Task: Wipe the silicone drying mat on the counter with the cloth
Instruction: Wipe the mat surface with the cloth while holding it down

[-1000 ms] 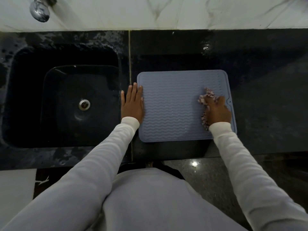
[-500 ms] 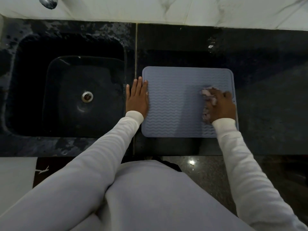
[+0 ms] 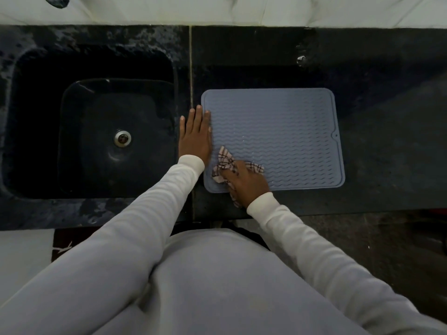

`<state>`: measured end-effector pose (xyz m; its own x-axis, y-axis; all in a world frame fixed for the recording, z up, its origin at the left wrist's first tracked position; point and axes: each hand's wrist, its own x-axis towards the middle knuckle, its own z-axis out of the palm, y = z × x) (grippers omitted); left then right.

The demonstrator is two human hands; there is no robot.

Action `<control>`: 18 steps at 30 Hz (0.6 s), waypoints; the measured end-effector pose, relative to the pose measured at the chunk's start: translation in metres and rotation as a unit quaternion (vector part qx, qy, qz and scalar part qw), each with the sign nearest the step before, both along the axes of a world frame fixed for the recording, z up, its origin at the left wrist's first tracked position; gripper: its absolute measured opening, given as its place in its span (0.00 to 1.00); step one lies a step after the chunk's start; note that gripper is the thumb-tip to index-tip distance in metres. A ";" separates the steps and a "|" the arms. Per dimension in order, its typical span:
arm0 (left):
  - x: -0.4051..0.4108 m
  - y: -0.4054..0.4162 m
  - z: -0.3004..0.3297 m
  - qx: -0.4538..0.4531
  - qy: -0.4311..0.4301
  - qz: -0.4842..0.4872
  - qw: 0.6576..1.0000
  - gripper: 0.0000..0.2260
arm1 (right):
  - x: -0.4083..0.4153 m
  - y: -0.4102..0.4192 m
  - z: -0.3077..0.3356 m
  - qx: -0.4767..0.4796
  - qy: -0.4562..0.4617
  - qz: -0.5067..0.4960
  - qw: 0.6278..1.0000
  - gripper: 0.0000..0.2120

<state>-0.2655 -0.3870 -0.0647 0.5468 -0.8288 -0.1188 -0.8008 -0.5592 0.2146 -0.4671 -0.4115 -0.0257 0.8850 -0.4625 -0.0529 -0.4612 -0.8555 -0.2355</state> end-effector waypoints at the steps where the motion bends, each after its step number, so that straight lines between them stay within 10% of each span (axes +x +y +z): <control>1: 0.000 0.000 0.000 0.000 0.001 0.000 1.000 0.24 | -0.008 -0.007 0.003 0.012 -0.002 -0.012 1.000 0.22; 18: 0.000 0.000 -0.002 -0.011 0.006 0.000 1.000 0.23 | -0.120 -0.099 0.036 0.020 0.108 -0.297 0.948 0.22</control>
<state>-0.2660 -0.3873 -0.0667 0.5456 -0.8312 -0.1065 -0.7981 -0.5542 0.2365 -0.5874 -0.5102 0.0098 0.4350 -0.8702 -0.2315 -0.9004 -0.4218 -0.1064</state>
